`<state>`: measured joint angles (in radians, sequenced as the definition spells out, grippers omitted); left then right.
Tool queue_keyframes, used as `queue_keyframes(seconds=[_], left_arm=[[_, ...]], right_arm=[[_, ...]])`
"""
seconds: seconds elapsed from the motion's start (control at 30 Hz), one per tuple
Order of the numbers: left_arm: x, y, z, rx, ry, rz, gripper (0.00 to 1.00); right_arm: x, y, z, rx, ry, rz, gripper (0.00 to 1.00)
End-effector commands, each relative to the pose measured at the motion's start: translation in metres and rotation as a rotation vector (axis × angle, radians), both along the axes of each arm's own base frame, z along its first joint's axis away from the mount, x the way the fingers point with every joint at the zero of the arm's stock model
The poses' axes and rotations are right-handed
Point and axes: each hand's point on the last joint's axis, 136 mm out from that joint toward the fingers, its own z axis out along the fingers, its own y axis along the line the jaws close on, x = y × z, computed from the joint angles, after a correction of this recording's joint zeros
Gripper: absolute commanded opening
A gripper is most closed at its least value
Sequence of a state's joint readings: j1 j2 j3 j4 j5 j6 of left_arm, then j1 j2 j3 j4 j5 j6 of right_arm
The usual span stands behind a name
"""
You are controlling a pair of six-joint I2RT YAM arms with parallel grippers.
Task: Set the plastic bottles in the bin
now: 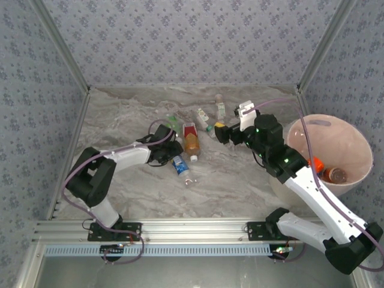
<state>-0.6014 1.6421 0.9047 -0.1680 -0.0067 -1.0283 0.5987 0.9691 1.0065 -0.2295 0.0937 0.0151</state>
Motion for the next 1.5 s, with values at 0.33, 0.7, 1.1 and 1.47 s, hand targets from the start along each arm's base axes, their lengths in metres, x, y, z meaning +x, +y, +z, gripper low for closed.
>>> queue_keyframes(seconds=[0.33,0.7,1.1,1.47], left_arm=[[0.02,0.012,0.126,-0.022,-0.441,-0.156,0.54],[0.025,-0.026,0.238,-0.161,-0.776,-0.359,0.53],[0.016,-0.056,0.28,-0.34,-0.848,-0.435,0.53],[0.013,-0.066,0.277,-0.364,-0.831,-0.45,0.53]], right_arm=[[0.008,0.021,-0.007,0.168,0.087,0.011,1.0],[-0.018,0.1,-0.024,0.234,0.247,0.37,1.0],[0.004,0.135,-0.044,0.206,0.294,0.342,1.0],[0.02,0.163,-0.051,0.324,0.307,0.349,0.94]])
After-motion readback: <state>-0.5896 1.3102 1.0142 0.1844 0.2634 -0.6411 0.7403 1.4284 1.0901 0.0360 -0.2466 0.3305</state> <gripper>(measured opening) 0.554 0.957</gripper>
